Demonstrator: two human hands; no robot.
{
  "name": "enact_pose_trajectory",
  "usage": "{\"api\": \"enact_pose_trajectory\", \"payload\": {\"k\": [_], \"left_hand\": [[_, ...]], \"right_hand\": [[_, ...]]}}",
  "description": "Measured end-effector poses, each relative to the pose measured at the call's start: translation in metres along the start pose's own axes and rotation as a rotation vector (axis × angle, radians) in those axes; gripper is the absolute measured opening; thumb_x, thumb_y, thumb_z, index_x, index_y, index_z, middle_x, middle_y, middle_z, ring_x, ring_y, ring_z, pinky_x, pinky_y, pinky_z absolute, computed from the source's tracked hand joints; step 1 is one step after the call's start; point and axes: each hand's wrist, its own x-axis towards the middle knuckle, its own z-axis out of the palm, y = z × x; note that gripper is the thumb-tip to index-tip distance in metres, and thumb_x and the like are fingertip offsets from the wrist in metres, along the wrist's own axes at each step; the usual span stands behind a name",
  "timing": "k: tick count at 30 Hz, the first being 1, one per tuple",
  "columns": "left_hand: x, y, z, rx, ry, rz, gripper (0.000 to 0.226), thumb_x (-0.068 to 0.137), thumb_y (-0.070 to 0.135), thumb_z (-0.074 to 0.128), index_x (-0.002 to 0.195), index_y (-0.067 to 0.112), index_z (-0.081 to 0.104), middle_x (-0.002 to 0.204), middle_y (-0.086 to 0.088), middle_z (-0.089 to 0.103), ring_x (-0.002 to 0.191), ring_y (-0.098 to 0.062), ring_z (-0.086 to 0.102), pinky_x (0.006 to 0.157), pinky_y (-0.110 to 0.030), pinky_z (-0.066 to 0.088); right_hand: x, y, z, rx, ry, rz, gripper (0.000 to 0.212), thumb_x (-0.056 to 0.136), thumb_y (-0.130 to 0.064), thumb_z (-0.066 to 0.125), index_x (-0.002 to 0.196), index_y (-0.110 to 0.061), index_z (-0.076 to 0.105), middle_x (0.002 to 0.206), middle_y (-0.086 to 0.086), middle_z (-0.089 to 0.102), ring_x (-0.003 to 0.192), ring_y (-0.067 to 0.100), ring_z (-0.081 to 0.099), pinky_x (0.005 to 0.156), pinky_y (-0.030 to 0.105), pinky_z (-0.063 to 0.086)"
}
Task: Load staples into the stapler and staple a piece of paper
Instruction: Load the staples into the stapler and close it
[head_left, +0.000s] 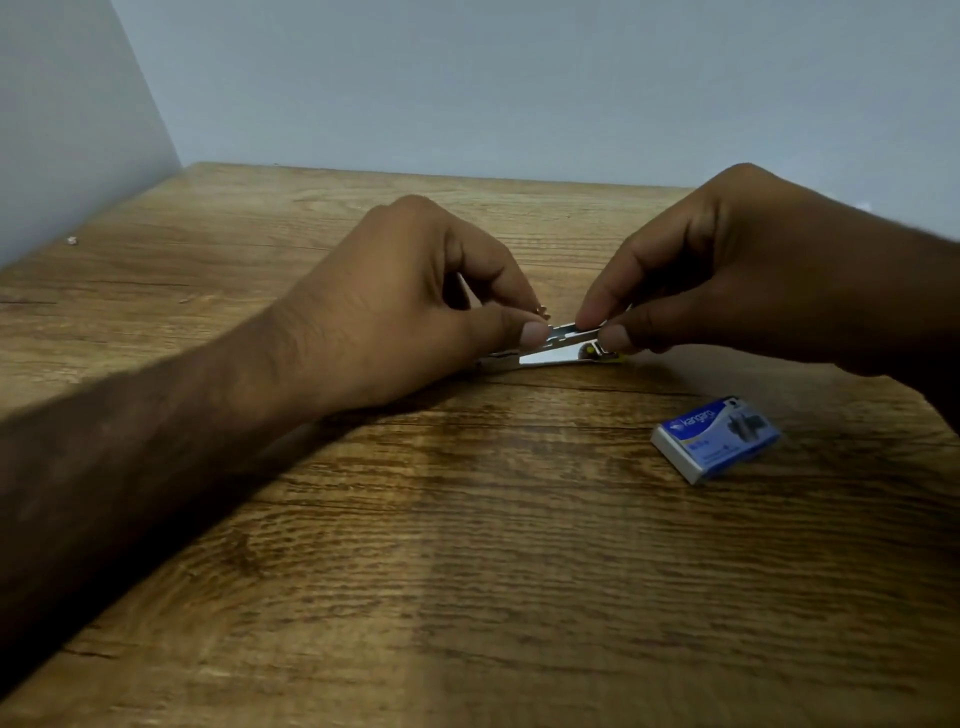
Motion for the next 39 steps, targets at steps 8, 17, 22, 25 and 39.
{"api": "enact_pose_trajectory", "payload": {"k": [8, 17, 22, 25, 39], "left_hand": [[-0.002, 0.006, 0.002, 0.218, 0.009, 0.053, 0.009, 0.084, 0.040, 0.077, 0.088, 0.034, 0.082, 0.076, 0.016, 0.071, 0.063, -0.006, 0.066, 0.057, -0.024, 0.045], [-0.006, 0.016, 0.004, 0.332, -0.005, 0.120, 0.012, 0.090, 0.035, 0.072, 0.093, 0.030, 0.082, 0.086, 0.007, 0.070, 0.069, -0.014, 0.065, 0.066, -0.041, 0.053], [-0.007, 0.018, 0.004, 0.399, -0.016, 0.160, 0.016, 0.091, 0.036, 0.069, 0.096, 0.029, 0.081, 0.088, 0.007, 0.070, 0.070, -0.014, 0.062, 0.066, -0.043, 0.053], [-0.007, 0.019, 0.004, 0.438, -0.030, 0.176, 0.017, 0.092, 0.035, 0.067, 0.097, 0.029, 0.081, 0.089, 0.006, 0.069, 0.071, -0.015, 0.060, 0.066, -0.043, 0.053], [0.004, 0.001, -0.024, 0.339, -0.245, -0.080, 0.027, 0.072, 0.057, 0.068, 0.091, 0.039, 0.073, 0.081, 0.014, 0.072, 0.068, -0.004, 0.068, 0.059, -0.024, 0.050]], "right_hand": [[0.001, 0.000, 0.006, -0.039, 0.059, -0.032, 0.015, 0.072, -0.018, 0.085, 0.080, -0.030, 0.084, 0.068, -0.011, 0.078, 0.062, 0.009, 0.071, 0.065, 0.019, 0.058], [0.000, 0.000, 0.006, -0.022, 0.070, -0.013, 0.016, 0.073, -0.011, 0.085, 0.079, -0.026, 0.083, 0.068, -0.009, 0.079, 0.064, 0.013, 0.073, 0.067, 0.024, 0.061], [0.001, -0.001, 0.007, 0.030, 0.083, 0.032, 0.023, 0.073, -0.002, 0.086, 0.083, -0.022, 0.078, 0.073, -0.002, 0.080, 0.063, 0.015, 0.076, 0.063, 0.026, 0.063], [0.001, 0.000, 0.007, 0.053, 0.079, 0.052, 0.026, 0.074, 0.003, 0.085, 0.087, -0.017, 0.074, 0.074, 0.002, 0.080, 0.063, 0.014, 0.076, 0.060, 0.025, 0.063], [0.006, 0.022, -0.007, 0.059, 0.176, 0.160, 0.024, 0.076, 0.005, 0.083, 0.090, -0.011, 0.070, 0.072, 0.003, 0.079, 0.062, 0.008, 0.074, 0.054, 0.022, 0.060]]}}
